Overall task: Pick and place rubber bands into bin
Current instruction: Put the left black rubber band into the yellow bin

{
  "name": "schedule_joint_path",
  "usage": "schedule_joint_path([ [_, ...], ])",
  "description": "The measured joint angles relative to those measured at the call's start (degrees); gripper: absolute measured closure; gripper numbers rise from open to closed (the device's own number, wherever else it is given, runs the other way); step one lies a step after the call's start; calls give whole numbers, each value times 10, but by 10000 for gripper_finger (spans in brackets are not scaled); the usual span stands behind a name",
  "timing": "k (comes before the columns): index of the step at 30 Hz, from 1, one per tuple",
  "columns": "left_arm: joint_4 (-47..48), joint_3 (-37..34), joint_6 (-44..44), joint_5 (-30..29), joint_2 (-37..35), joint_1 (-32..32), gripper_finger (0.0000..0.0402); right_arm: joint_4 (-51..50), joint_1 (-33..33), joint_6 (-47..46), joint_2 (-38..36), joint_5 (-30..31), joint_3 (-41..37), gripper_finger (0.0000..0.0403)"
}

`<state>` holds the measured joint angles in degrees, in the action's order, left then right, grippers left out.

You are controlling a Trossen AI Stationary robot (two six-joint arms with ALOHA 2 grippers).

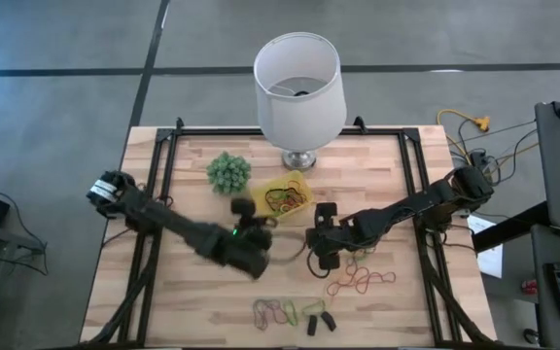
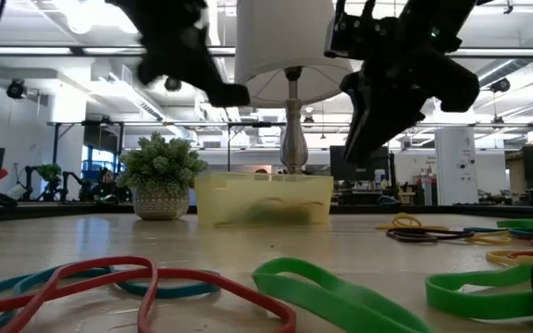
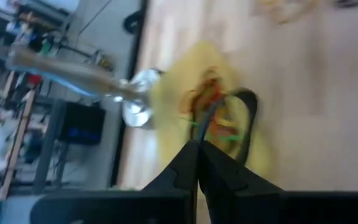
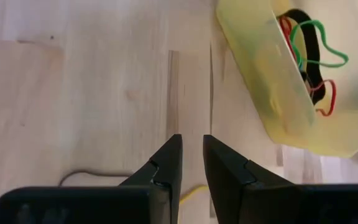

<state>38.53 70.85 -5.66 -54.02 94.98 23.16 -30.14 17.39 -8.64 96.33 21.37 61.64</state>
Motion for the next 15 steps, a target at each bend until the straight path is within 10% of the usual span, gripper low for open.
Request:
schedule_joint_path([
  [15, -111, -3, 91, 104, 25, -181, 402, 0, 0, -2, -1, 2, -7, 344],
])
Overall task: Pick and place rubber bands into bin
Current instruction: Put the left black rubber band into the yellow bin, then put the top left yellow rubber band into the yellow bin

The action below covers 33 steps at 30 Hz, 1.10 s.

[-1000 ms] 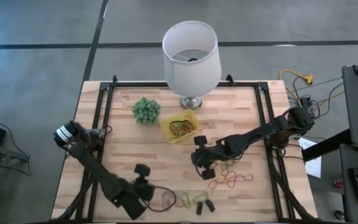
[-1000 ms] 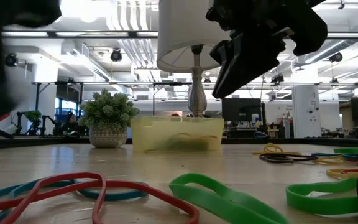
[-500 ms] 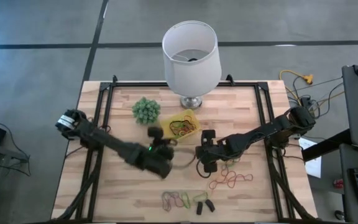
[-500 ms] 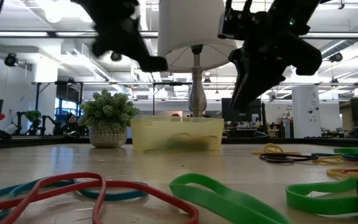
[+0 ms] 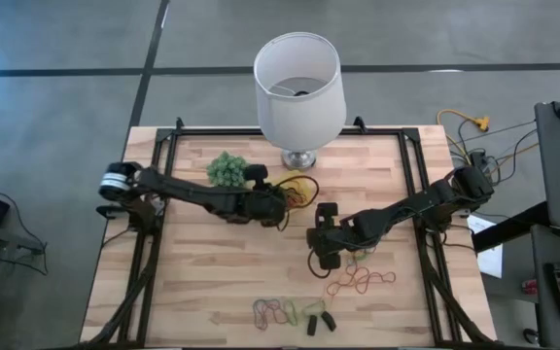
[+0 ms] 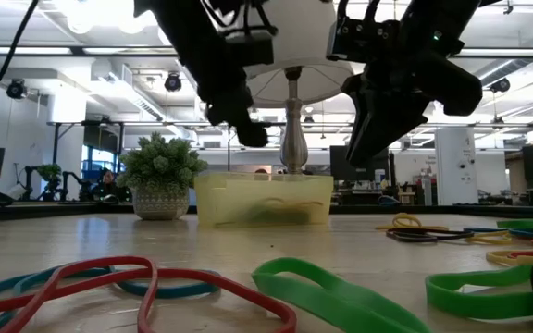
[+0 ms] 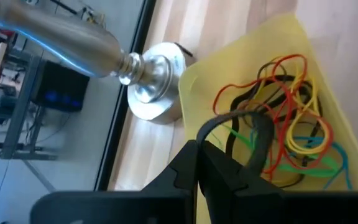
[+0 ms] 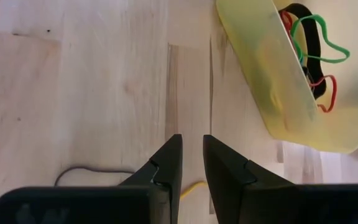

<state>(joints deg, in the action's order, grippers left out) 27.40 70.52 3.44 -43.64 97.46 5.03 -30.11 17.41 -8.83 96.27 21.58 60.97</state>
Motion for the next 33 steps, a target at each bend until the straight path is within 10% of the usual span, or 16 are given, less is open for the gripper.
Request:
schedule_joint_path([
  [33, -12, 2, 1, 63, 41, 7, 317, 7, 0, -9, 0, 11, -25, 344],
])
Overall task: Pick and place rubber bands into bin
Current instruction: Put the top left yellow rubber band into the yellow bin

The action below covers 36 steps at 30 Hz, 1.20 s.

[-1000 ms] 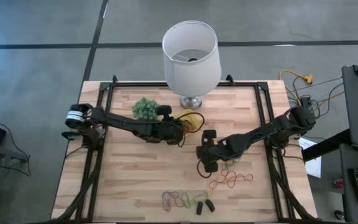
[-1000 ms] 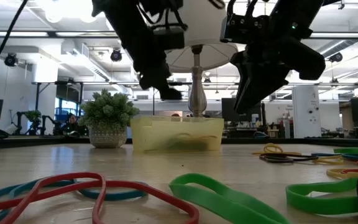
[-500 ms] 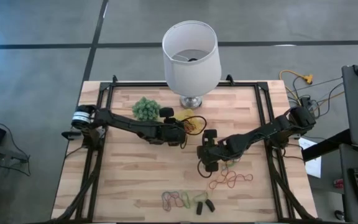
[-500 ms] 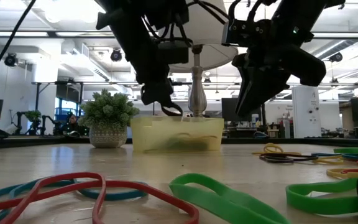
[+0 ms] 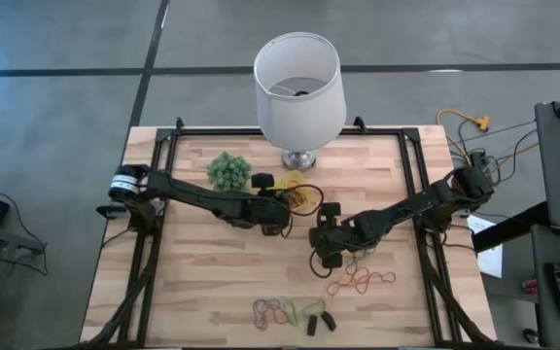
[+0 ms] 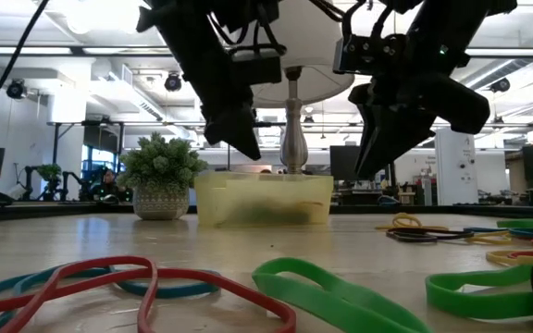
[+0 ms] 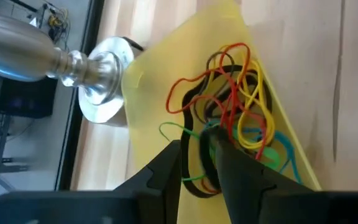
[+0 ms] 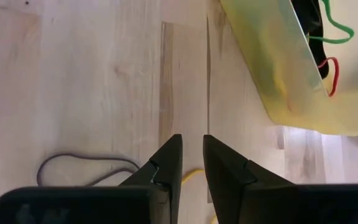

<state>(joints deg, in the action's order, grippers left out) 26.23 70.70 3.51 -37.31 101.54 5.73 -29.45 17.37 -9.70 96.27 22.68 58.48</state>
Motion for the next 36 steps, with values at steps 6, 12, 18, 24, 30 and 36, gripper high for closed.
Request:
schedule_joint_path([
  [6, 35, 0, -32, 2, -33, 33, 317, 0, 1, -37, 0, -23, -5, 344],
  [12, 96, 0, -111, 1, -91, 102, 317, 1, 2, -59, 0, -65, -26, 346],
  [18, 105, -3, -151, -50, -136, 186, 317, -5, 1, -76, 0, -65, -48, 346],
  [24, 103, -9, -153, -162, -143, 251, 317, -15, 1, -103, 0, -66, -54, 346],
  [30, 103, -27, -170, -191, -143, 270, 317, -14, 3, -125, 0, -65, -54, 346],
  [36, 104, -48, -197, -192, -146, 269, 317, -14, 3, -156, 0, -62, -54, 338],
])
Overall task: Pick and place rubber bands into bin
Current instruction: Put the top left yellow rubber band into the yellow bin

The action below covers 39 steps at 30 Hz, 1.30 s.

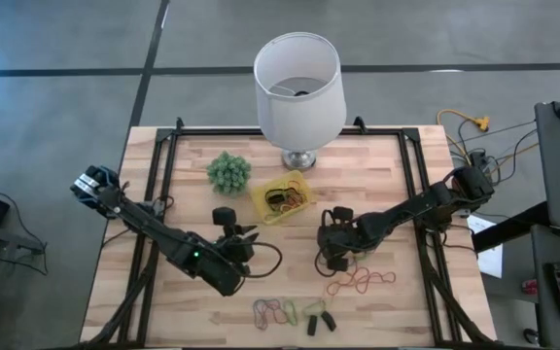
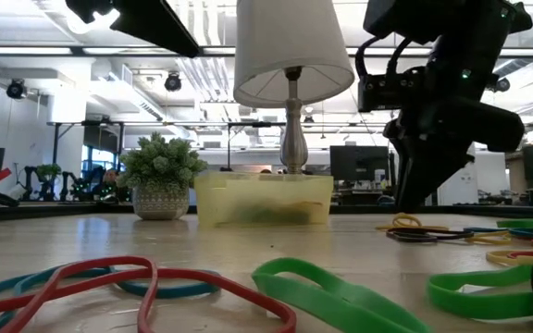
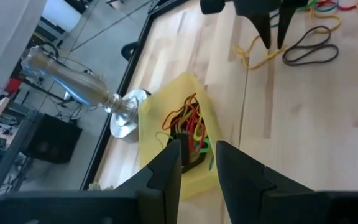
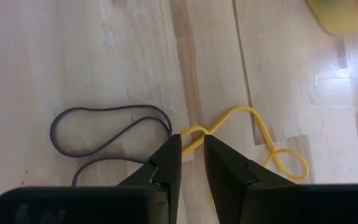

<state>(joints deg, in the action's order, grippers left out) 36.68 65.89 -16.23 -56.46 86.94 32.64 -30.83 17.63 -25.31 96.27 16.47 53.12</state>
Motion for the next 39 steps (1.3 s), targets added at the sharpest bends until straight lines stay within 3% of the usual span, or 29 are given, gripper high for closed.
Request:
schedule_joint_path([
  [13, -1, -31, -19, 0, -1, 0, 317, 7, 2, -33, 2, -6, 0, 273],
  [23, -1, -44, -31, 0, -8, 3, 317, 13, 1, -41, 25, -5, -1, 258],
  [29, -2, -44, -31, 0, -8, 5, 317, 8, 1, -45, 38, 11, -2, 277],
  [39, -2, -44, -35, 0, -8, 5, 317, -6, 2, -31, 36, 17, -3, 358],
])
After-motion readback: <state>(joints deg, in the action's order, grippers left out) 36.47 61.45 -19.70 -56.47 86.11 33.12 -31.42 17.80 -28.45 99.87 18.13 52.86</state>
